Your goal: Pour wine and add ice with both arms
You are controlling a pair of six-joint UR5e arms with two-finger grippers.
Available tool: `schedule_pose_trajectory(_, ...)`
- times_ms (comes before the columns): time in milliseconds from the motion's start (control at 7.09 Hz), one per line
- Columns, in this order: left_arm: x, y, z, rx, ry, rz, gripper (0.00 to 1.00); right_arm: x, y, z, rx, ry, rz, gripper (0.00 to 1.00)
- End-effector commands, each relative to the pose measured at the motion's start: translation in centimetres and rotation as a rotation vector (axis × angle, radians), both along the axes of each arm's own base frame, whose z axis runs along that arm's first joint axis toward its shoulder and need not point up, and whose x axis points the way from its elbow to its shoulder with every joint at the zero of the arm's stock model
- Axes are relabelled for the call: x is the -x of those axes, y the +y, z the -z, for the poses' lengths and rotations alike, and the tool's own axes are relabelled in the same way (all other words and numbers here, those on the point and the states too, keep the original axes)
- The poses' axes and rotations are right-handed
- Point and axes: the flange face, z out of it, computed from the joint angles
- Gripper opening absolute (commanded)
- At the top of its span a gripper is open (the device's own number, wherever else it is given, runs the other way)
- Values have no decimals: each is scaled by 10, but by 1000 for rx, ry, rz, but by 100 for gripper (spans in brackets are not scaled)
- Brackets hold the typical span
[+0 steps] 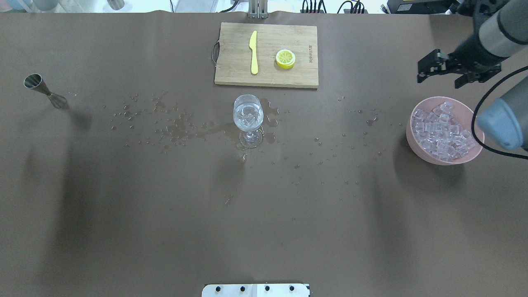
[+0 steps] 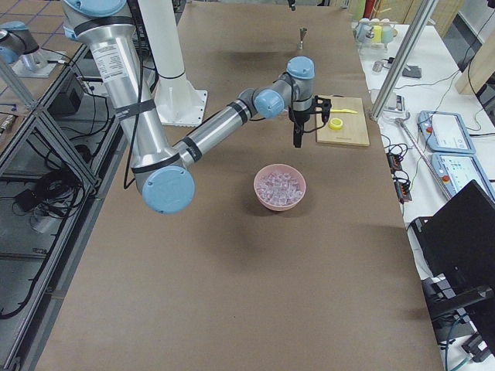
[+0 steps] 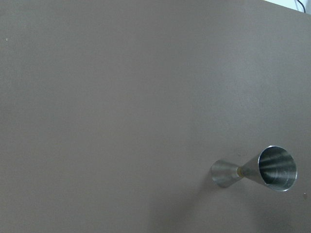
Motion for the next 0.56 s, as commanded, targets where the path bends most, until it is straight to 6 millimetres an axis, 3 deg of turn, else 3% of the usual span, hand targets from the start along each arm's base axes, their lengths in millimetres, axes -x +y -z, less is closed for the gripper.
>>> schedule_pose_trajectory(0, 0, 6, -9, -50, -29, -59, 98, -97, 4, -96, -54, 33, 112, 100)
schedule_pose_trajectory(141, -5, 7, -7, -24, -20, -94, 98, -137, 2, -142, -91, 63, 173, 100)
schedule_pose_trajectory(282, -3, 7, -13, -101, -70, -154, 98, -149, -5, -189, -124, 92, 280, 100)
schedule_pose_trajectory(423, 8, 7, -21, -149, -114, -210, 98, -158, -7, -195, -144, 105, 297, 100)
